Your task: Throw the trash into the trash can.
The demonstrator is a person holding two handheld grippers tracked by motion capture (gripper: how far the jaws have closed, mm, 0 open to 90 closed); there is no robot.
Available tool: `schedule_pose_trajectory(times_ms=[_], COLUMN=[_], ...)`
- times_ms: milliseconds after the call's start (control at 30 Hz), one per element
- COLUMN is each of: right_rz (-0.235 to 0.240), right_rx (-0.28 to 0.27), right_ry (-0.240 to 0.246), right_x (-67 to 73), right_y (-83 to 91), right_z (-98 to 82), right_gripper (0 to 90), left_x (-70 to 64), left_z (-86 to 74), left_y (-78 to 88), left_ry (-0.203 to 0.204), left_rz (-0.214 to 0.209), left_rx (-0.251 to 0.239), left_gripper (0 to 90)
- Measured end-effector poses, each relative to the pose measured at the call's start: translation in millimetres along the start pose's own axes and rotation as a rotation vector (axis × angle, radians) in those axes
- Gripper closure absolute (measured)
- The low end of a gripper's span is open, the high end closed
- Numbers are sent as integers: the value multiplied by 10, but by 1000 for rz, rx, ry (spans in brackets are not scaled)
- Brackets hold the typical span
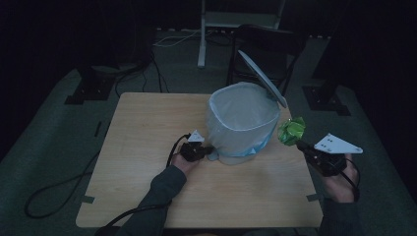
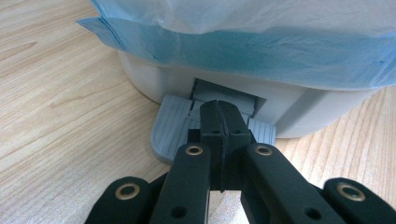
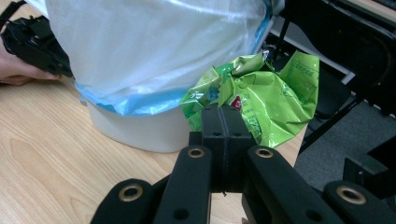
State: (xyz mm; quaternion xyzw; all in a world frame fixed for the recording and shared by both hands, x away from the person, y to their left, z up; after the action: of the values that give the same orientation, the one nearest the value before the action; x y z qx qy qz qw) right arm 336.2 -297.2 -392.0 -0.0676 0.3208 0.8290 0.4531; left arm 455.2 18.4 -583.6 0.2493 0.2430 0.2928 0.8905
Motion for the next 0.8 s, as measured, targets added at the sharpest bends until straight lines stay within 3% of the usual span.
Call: schedule_pose_trajectory(times_ms=[367,800], right_rz=[17,72], right_rx=[-31,-84], right_ry=[37,55], right_x=[45,131], right_y=[186,313], right_z=[215,402], right_gripper=[900,900], left_x=[0,1], left_z=[0,0], left_y=[0,0], left_ry=[0,0], left_rz=[0,0], left_rx=[0,1], left_gripper=[900,900])
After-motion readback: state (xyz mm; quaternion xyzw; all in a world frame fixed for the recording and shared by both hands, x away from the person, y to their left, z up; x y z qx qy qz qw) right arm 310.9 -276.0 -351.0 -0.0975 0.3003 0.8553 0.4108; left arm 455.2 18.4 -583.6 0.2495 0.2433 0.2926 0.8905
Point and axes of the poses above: each handheld gripper's, and its own axes: y roughly backward along the jaws, z roughly out of its top, x roughly to its left, the point moved 7 cm from there along -y, roughly forward along the jaws, and after that the axes turned 10 degrees about y, right-handed, at the moved point
